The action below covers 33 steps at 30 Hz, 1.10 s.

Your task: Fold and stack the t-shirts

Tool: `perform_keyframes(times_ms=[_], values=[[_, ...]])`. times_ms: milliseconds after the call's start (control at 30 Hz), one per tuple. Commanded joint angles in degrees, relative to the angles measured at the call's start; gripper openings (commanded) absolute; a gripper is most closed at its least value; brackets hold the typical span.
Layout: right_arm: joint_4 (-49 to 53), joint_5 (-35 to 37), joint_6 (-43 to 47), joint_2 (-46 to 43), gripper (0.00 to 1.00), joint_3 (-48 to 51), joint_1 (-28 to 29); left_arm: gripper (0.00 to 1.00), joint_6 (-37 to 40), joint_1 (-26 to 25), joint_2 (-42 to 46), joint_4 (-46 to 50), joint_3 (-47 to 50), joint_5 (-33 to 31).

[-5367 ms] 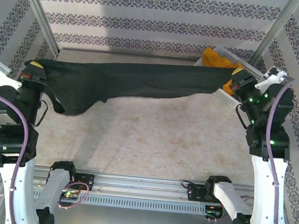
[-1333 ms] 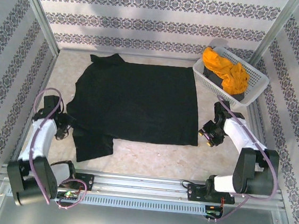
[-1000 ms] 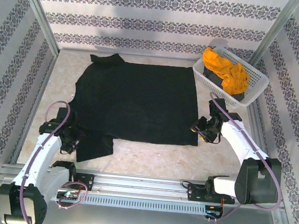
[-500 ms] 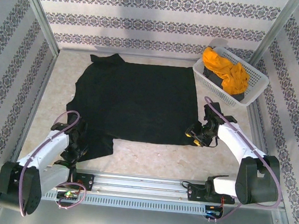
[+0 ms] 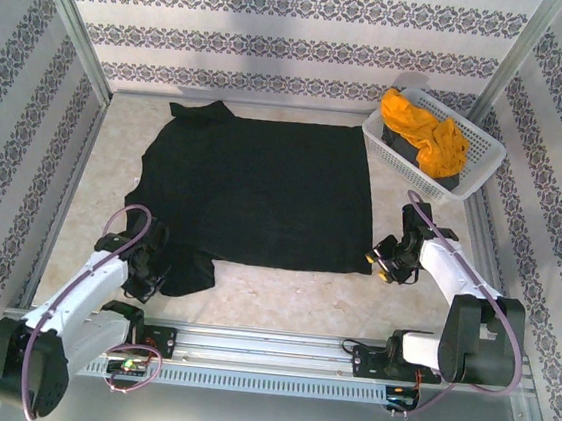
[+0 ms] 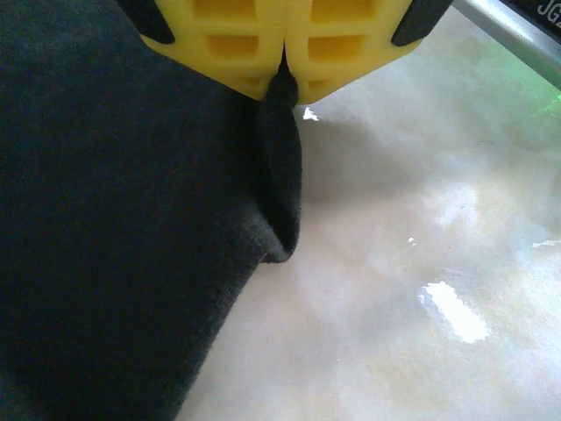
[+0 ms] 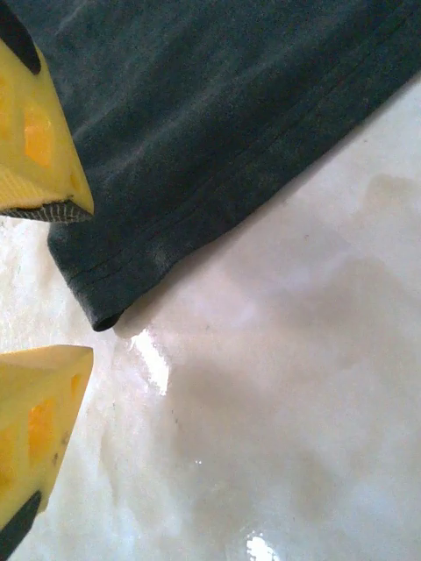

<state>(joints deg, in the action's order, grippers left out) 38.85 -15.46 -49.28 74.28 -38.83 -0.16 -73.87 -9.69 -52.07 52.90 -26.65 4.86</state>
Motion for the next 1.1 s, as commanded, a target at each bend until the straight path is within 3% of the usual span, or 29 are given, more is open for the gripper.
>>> perform_keyframes(times_ms=[0, 200, 767, 1000, 1067], values=[[0.50, 1.28, -3.47, 0.51, 0.38, 2.01, -0.01, 0.00, -2.89, -0.76, 3.15, 5.54, -1.60, -1.28], [-3.11, -1.19, -7.13, 0.04, 0.39, 4.81, 1.38, 0.00, -3.56, -0.98, 4.20, 7.72, -2.68, -1.52], [-7.98, 0.32, -9.24, 5.16, 0.26, 2.34, 3.48, 0.00, -3.39, -1.22, 6.90, 10.95, -5.82, -3.35], [-5.45, 3.55, -8.51, 7.41, 0.01, 0.28, 3.84, 0.00, -4.04, -1.20, 7.37, 11.97, -5.74, -3.19], [-2.84, 5.48, -7.95, 6.59, 0.00, -0.41, 3.78, 0.00, -4.92, -1.21, 7.91, 13.09, -5.59, -2.89]])
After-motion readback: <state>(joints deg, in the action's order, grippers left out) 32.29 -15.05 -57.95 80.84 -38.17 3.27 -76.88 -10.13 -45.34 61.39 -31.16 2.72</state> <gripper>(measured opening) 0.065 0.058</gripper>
